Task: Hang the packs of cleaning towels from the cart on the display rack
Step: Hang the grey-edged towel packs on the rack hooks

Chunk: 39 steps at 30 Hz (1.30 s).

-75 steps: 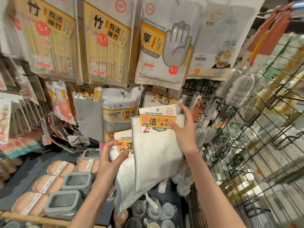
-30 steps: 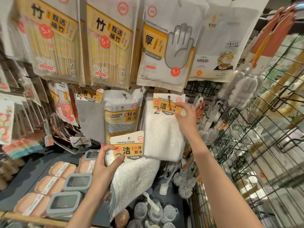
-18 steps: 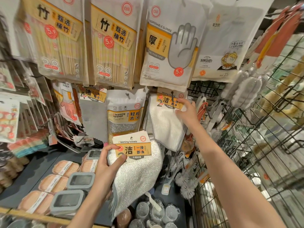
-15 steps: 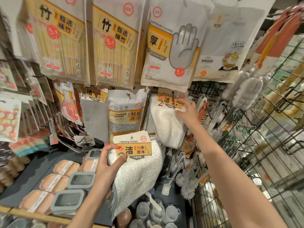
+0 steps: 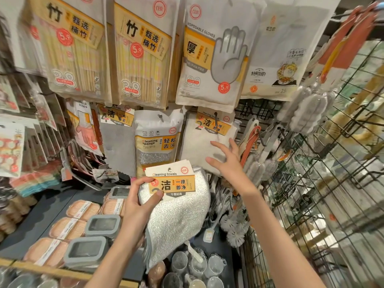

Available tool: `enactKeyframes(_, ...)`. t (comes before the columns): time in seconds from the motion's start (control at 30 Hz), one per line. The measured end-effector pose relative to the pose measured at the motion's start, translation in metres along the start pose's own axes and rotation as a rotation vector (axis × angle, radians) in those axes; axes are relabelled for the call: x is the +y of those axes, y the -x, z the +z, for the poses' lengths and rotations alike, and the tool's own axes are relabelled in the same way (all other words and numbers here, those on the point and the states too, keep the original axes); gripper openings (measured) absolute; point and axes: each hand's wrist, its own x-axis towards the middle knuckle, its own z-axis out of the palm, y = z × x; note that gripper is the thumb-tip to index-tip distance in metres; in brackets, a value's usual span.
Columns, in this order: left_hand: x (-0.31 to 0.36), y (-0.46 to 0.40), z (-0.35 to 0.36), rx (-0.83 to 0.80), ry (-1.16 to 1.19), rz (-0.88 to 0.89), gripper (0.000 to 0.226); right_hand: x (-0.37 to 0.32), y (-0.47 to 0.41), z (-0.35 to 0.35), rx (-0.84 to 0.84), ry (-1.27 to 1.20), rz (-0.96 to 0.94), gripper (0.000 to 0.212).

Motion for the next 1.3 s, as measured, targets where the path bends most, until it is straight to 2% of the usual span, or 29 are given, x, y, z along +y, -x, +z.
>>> enactKeyframes(0.13, -0.002, 0.002, 0.003, -0.015, 0.035, 0.003, 0.047, 0.000, 0.023, 0.019, -0.083, 0.022, 0.008, 0.049)
enactKeyframes(0.23, -0.003, 0.003, 0.004, -0.028, 0.053, 0.007, 0.054, 0.002, 0.034, 0.032, -0.129, 0.035, 0.044, 0.056)
enactKeyframes(0.5, -0.010, 0.008, 0.008, -0.029, 0.080, -0.005, 0.067, 0.003, 0.047, 0.041, -0.090, 0.059, 0.024, 0.055)
enactKeyframes(0.8, -0.016, 0.008, 0.009, 0.029, 0.023, -0.004, 0.057, 0.006, 0.060, 0.047, -0.038, -0.051, 0.012, 0.066)
enactKeyframes(1.07, -0.014, 0.008, 0.010, 0.014, -0.027, -0.002, 0.046, 0.009, 0.059, 0.039, -0.051, -0.167, 0.021, 0.062)
enactKeyframes(1.3, -0.006, 0.009, 0.013, -0.044, 0.073, -0.041, 0.043, 0.009, 0.058, 0.031, 0.022, -0.228, -0.040, 0.064)
